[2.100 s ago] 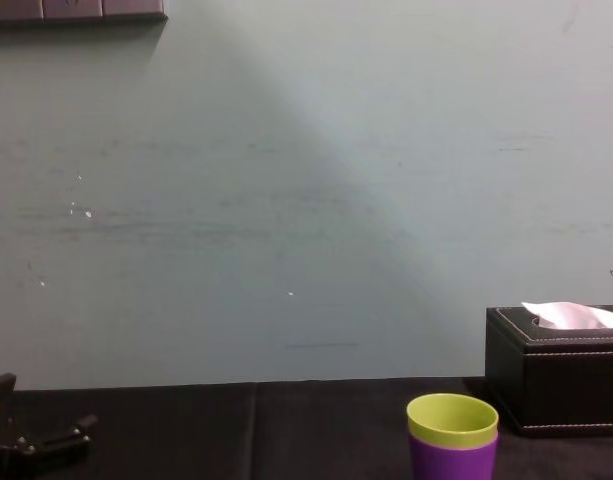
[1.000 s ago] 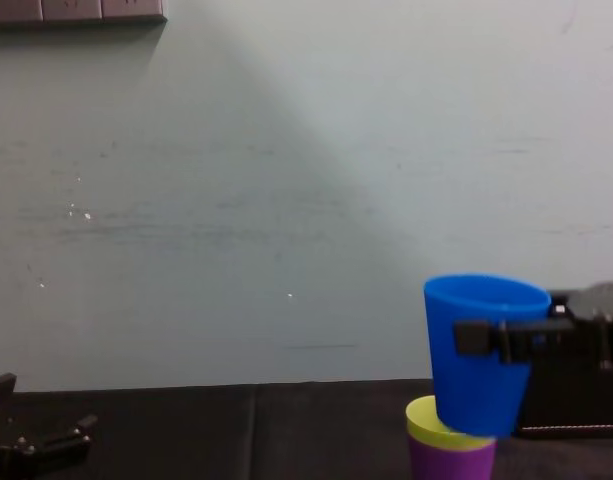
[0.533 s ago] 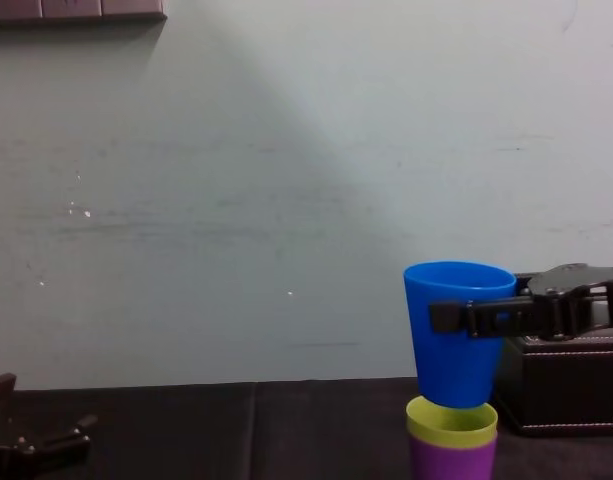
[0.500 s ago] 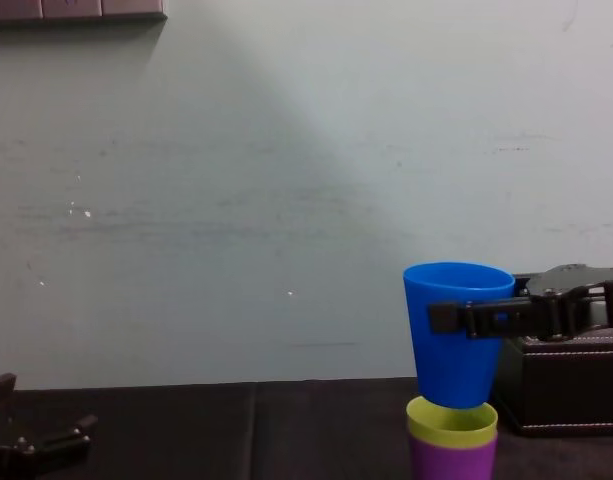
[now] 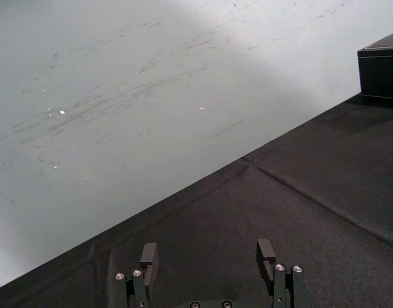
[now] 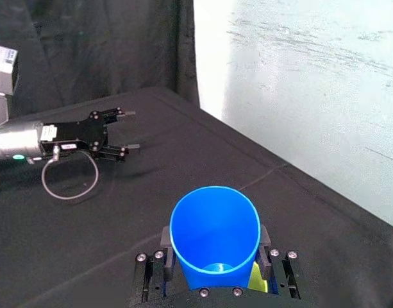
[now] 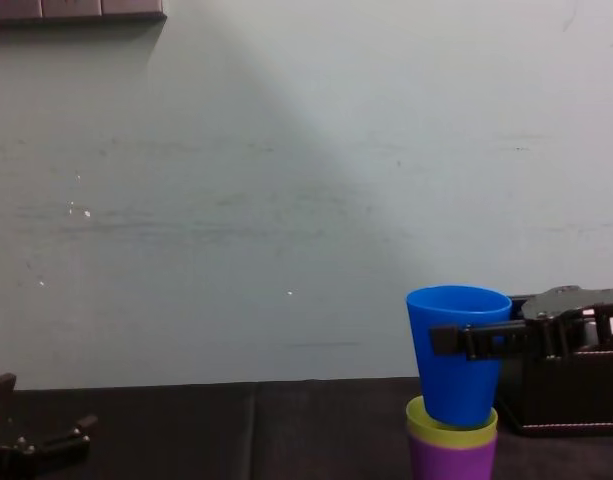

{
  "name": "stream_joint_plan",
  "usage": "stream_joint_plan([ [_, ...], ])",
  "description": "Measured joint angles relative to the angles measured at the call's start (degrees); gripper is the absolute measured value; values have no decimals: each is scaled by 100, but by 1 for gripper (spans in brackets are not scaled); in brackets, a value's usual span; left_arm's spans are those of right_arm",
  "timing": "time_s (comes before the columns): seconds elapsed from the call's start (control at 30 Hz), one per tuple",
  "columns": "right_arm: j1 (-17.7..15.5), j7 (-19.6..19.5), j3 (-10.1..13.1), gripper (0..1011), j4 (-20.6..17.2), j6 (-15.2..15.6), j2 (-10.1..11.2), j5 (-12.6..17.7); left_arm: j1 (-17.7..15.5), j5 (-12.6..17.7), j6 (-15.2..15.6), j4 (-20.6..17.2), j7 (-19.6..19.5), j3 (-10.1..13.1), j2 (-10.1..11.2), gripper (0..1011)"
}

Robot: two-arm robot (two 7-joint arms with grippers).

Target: Stack the three plastic cups sequentially using one hand.

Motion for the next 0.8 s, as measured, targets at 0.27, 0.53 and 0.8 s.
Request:
stream_joint_plan([
  [0.27,128,126,-63,731,314,-91,-106,-71,0,0,0,0,0,0,0,1011],
  [0.53,199,196,-150,731,580,-149,-220,-175,0,0,0,0,0,0,0,1011],
  [0.8,203,221,-167,731,652,-172,-251,-195,0,0,0,0,0,0,0,1011],
])
